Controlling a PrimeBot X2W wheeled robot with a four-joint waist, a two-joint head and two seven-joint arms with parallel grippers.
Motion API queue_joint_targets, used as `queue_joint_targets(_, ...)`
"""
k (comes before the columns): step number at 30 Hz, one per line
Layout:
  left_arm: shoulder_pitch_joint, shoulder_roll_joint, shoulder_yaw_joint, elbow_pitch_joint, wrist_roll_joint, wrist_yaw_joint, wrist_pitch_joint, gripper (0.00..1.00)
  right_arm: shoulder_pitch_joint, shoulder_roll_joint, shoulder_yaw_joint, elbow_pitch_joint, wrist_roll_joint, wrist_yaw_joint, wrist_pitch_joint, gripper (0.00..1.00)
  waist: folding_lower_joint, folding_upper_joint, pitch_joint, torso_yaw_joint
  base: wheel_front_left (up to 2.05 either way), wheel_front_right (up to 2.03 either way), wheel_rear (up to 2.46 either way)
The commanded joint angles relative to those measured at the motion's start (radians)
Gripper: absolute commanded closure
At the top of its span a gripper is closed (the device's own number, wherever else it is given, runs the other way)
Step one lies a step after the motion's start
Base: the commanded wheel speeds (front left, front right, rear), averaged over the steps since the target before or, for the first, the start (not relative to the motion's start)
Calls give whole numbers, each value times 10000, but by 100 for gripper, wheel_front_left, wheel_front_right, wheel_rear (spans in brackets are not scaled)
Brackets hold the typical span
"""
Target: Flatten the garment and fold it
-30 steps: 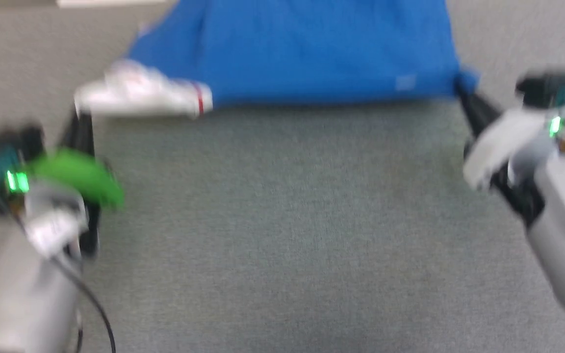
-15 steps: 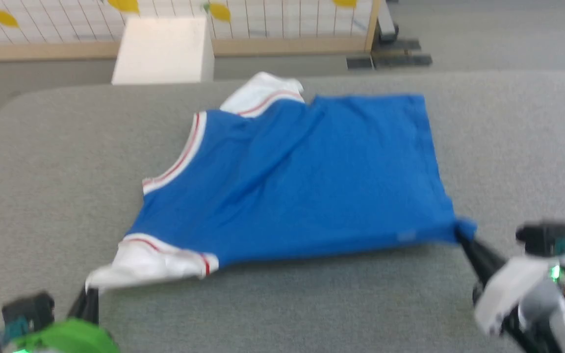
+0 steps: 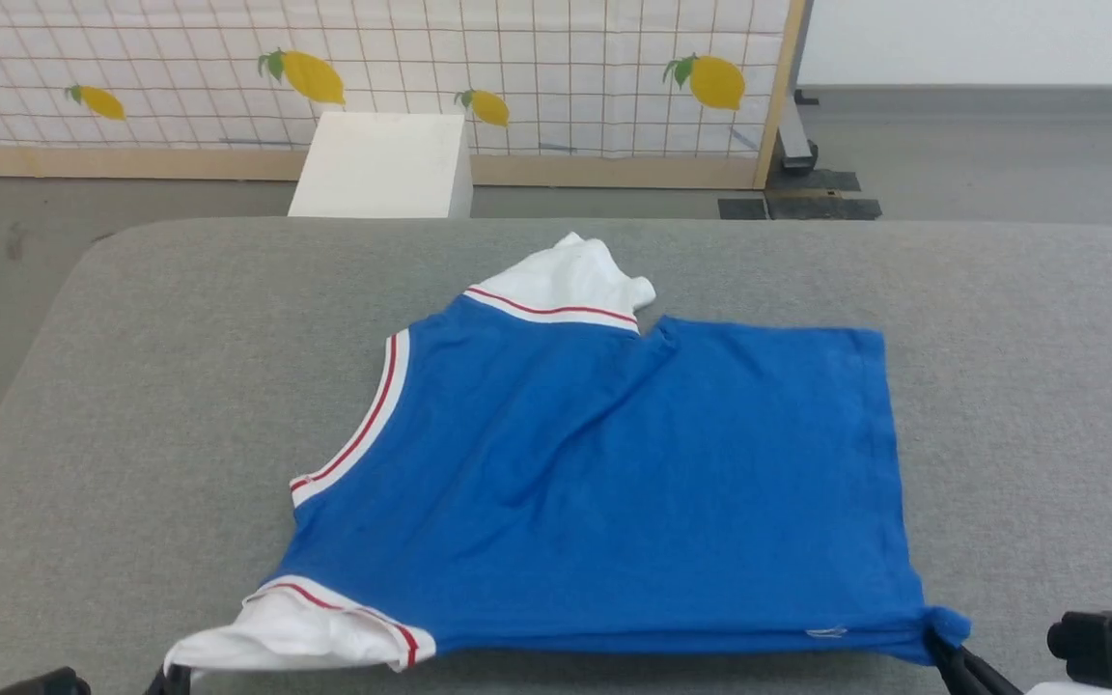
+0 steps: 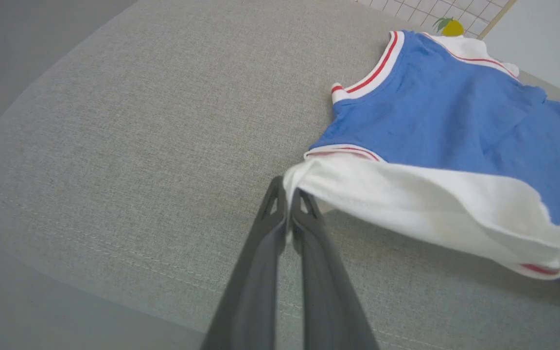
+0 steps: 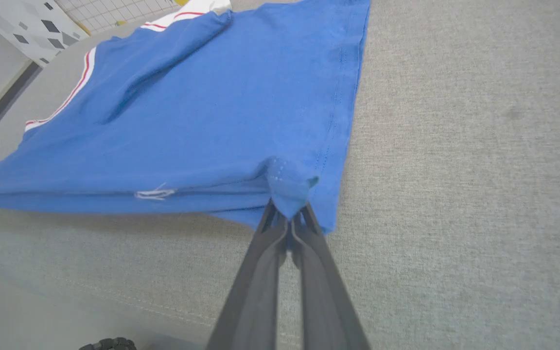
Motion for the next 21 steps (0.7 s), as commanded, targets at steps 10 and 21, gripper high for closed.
queue_joint_targets(10, -3272, -201, -733, 1575, 348, -1252, 176, 100, -1279, -122, 63, 516, -524, -21, 466, 100, 1, 120, 785, 29, 0, 0, 0)
queue_joint_targets(21, -6554, -1041, -1511, 4452, 742, -2446, 218, 100, -3752, -736, 841, 2295, -332, -21, 489, 100, 1, 120, 1837, -164, 0, 0, 0)
